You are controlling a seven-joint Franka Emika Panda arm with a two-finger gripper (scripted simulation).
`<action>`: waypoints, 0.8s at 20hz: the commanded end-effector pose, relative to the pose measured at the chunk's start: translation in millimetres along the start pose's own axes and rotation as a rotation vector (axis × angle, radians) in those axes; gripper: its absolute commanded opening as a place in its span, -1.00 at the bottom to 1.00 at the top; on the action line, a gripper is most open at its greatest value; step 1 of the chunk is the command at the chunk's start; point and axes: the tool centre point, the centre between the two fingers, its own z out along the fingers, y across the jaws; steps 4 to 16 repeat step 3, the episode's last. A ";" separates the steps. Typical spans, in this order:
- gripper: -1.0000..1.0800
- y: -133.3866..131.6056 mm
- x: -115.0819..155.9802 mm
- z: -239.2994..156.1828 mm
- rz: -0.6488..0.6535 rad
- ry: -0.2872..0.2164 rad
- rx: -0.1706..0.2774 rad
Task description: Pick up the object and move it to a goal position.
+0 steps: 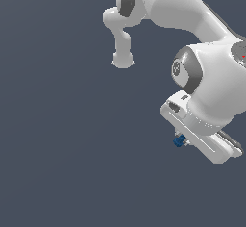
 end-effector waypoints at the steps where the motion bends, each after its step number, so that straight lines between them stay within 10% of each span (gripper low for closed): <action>1: -1.00 -1.0 -0.2 -1.3 0.000 0.000 0.000; 16: -1.00 -1.1 0.0 -1.1 0.000 0.000 0.000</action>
